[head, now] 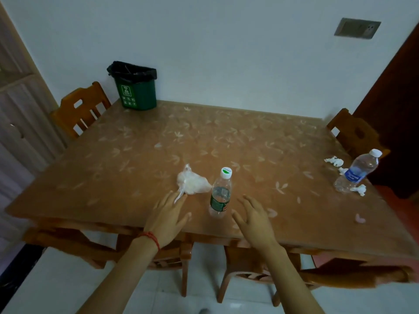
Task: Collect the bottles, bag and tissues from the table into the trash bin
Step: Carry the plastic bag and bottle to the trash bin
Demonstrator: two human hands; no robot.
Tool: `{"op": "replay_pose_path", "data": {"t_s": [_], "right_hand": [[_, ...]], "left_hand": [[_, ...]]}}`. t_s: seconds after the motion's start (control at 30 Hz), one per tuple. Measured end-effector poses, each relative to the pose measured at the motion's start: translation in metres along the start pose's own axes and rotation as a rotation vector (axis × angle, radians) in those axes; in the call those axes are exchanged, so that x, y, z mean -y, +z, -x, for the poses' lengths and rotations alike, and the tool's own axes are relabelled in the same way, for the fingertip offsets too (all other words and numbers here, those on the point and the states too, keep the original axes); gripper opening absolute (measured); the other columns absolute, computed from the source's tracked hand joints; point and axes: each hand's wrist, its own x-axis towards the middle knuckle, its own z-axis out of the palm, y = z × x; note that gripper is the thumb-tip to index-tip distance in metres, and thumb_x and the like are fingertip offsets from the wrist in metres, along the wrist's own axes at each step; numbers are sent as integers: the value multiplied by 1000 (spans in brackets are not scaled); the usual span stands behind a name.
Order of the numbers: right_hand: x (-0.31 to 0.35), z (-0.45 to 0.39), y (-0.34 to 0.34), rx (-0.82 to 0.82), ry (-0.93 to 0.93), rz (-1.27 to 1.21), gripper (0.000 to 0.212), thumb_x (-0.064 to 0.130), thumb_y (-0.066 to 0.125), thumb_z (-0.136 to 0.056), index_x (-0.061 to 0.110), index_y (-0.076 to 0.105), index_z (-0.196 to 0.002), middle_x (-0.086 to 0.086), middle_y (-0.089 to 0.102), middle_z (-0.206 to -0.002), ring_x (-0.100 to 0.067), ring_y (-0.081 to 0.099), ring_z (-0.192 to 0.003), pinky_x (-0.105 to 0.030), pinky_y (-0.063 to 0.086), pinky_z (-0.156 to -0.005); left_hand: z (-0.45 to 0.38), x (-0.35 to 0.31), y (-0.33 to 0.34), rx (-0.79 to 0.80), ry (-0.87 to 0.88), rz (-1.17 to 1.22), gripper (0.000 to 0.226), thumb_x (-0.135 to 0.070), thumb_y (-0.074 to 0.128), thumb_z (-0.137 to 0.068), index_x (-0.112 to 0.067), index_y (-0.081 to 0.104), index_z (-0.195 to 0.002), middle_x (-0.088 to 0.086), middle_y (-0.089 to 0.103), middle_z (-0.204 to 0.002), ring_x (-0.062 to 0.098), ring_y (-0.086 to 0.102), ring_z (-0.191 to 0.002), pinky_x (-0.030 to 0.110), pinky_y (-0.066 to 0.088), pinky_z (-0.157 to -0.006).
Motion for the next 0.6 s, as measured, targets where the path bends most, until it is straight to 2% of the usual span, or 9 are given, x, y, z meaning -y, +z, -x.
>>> {"op": "replay_pose_path", "data": {"t_s": [0.13, 0.23, 0.37, 0.43, 0.5, 0.53, 0.57, 0.6], "right_hand": [[-6, -30, 7, -15, 23, -89, 54, 39, 52, -90, 16, 39, -137, -5, 40, -144, -19, 35, -132, -35, 31, -107], [-8, -46, 15, -12, 21, -201, 59, 37, 58, -87, 17, 36, -137, -4, 46, -138, -18, 42, -125, -26, 35, -98], [-6, -66, 28, -9, 69, -356, 71, 35, 65, -82, 20, 29, -141, 1, 42, -141, -15, 41, -126, -20, 33, -95], [-7, -74, 35, 3, 118, -431, 76, 31, 69, -79, 19, 29, -141, 1, 41, -141, -15, 41, -126, -22, 34, -96], [-9, -81, 43, 14, 157, -489, 74, 29, 71, -76, 17, 34, -139, 2, 46, -137, -13, 45, -122, -24, 40, -95], [-10, -83, 47, 17, 184, -517, 70, 29, 72, -76, 17, 38, -136, 4, 50, -132, -13, 48, -119, -23, 43, -92], [-10, -85, 50, 15, 207, -539, 66, 29, 73, -75, 18, 42, -132, 6, 53, -126, -12, 51, -115, -19, 45, -87], [-9, -86, 50, 13, 226, -557, 63, 29, 73, -74, 18, 44, -129, 9, 55, -121, -11, 54, -112, -15, 45, -81]], "left_hand": [[-26, 3, 11, 32, -40, 20, 59, -42, 37, -94, -20, 19, -145, 0, 21, -153, 19, 12, -142, 33, 13, -115], [-41, 5, 18, 47, -61, 47, 58, -41, 38, -94, -19, 21, -144, 2, 22, -153, 18, 12, -142, 32, 13, -115], [-52, 13, 21, 64, -78, 127, 57, -39, 42, -93, -16, 26, -143, 4, 27, -151, 20, 16, -141, 32, 15, -114], [-56, 15, 19, 61, -84, 156, 62, -50, 34, -90, -15, 31, -141, 5, 31, -149, 22, 20, -140, 33, 18, -113], [-61, 16, 14, 53, -146, 218, 81, -63, 18, -85, -2, 43, -132, 11, 38, -143, 28, 29, -135, 33, 20, -112], [-63, 15, 10, 97, -264, 251, 82, -59, 20, -89, 11, 51, -120, 19, 44, -136, 33, 35, -128, 33, 21, -110], [-67, 17, 10, 137, -294, 240, 73, -50, 28, -93, 16, 53, -113, 27, 48, -129, 34, 37, -123, 32, 20, -109], [-70, 20, 9, 129, -269, 236, 69, -48, 33, -92, 12, 49, -121, 27, 45, -133, 33, 35, -128, 31, 18, -110]]}}
